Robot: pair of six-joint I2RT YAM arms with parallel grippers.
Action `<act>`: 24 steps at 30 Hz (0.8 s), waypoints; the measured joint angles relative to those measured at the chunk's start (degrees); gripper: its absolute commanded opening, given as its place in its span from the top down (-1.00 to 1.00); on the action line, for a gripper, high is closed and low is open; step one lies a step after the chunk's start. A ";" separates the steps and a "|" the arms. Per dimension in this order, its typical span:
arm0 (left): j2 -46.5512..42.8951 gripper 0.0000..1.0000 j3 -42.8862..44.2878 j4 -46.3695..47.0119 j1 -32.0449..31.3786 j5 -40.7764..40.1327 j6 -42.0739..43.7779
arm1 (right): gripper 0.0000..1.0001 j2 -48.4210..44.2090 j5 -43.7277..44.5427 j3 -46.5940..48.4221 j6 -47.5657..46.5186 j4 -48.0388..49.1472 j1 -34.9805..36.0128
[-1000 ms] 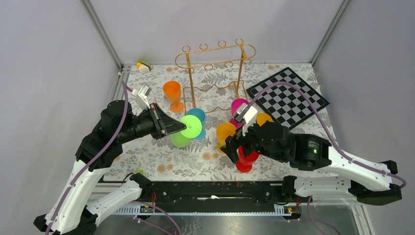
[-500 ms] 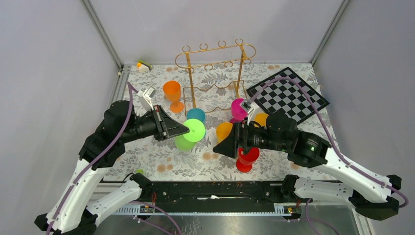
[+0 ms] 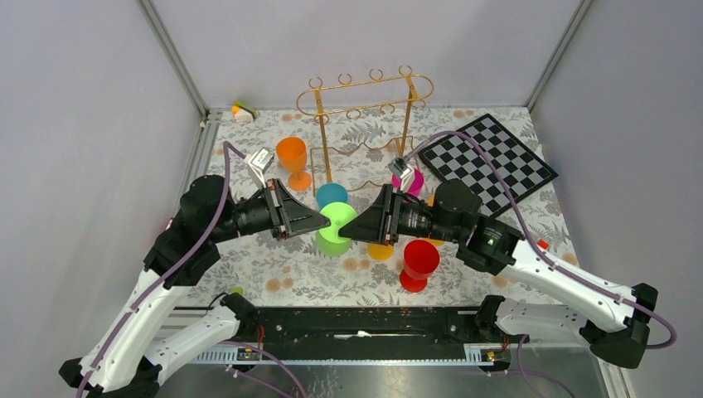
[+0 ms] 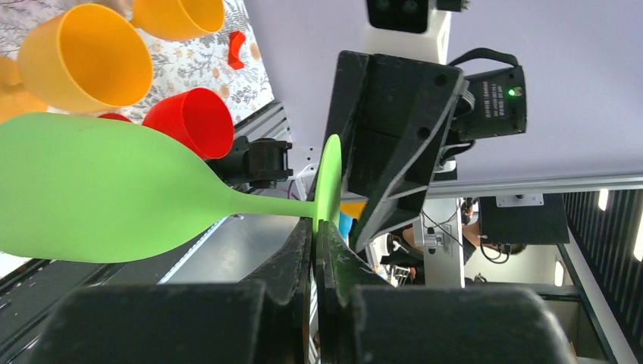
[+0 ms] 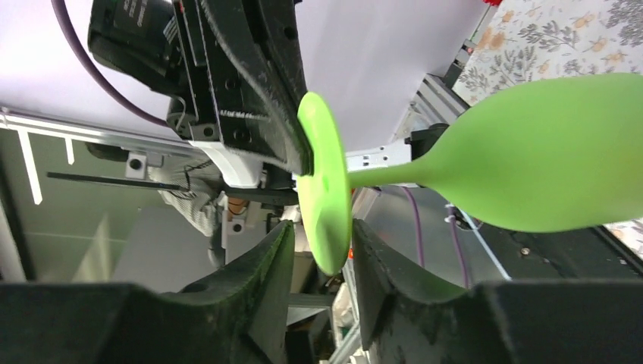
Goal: Place the wine glass upside down on the wine glass rack
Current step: Adjust the wine glass.
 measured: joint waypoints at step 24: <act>-0.61 0.13 -1.46 3.41 -1.46 -0.46 -1.05 | 1.00 0.55 1.79 0.09 2.95 -2.08 -0.74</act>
